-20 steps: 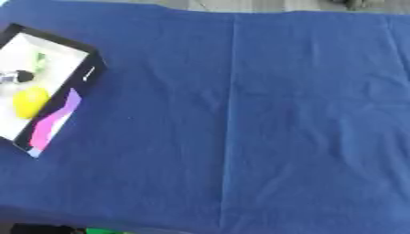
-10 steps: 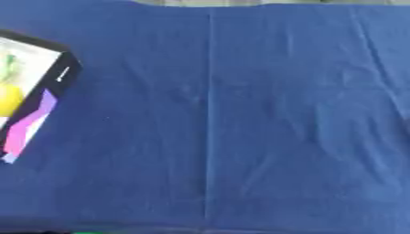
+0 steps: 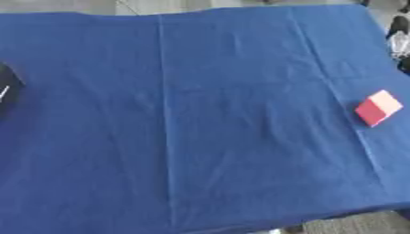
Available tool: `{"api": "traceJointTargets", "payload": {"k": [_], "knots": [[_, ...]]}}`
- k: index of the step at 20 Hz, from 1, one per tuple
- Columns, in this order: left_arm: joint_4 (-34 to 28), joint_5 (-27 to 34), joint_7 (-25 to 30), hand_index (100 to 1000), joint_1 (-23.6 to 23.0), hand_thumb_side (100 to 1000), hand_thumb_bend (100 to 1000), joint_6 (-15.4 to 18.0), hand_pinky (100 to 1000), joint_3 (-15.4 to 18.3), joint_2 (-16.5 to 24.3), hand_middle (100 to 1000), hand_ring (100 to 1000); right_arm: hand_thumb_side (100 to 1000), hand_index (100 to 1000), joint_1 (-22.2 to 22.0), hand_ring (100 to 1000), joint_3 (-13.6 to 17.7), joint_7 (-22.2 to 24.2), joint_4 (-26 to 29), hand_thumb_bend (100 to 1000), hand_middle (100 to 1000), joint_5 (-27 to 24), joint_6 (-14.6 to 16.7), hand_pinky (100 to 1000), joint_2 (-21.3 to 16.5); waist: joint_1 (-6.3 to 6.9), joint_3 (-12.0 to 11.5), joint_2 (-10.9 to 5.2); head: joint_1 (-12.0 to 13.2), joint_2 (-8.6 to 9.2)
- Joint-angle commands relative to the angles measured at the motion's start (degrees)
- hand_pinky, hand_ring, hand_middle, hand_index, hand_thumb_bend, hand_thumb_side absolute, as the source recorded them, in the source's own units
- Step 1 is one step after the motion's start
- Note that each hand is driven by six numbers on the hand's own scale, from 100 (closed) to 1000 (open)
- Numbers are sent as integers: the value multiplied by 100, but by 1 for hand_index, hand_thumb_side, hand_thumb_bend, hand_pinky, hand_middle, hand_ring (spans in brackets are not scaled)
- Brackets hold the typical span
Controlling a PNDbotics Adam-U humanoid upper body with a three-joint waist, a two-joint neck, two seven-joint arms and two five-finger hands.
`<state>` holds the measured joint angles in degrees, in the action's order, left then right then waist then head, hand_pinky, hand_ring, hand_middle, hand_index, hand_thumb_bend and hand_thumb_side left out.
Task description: Pick up the objects with one hand, pass them to the other hand, and then place them into the box on the other side of the table.
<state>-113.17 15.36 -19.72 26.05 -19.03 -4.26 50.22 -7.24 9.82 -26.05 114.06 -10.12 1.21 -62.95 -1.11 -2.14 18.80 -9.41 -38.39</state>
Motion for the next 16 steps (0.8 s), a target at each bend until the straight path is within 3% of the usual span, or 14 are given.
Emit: {"api": "traceJointTargets", "payload": {"k": [1, 4, 7, 11, 16], "knots": [[-140, 449, -357, 923, 51, 871, 162, 681, 887, 86, -249, 776, 790, 360, 899, -103, 812, 137, 155, 54, 100, 792, 147, -68, 876, -27, 5, 13, -69, -60, 149], [-142, 662, -439, 915, 106, 844, 165, 1231, 886, 56, -634, 775, 789, 349, 915, -267, 836, 109, 297, 54, 100, 814, 364, -233, 881, 89, 9, 4, -39, -106, 213], [-142, 716, -429, 912, 141, 848, 163, 1459, 893, 8, -856, 782, 802, 391, 948, -451, 874, 43, 771, 54, 100, 842, 830, -594, 888, 188, 14, -13, -17, -123, 225], [-142, 712, -261, 906, 119, 854, 153, 1422, 893, -46, -898, 780, 800, 412, 944, -637, 897, 48, 1790, 54, 100, 854, 1710, -1127, 900, 280, 22, -17, -8, -175, 221], [-142, 666, -206, 896, 104, 857, 140, 1271, 892, -64, -910, 776, 799, 424, 934, -786, 907, 51, 2736, 54, 139, 843, 2501, -1326, 909, 382, 31, 1, 0, -365, 202]]}}
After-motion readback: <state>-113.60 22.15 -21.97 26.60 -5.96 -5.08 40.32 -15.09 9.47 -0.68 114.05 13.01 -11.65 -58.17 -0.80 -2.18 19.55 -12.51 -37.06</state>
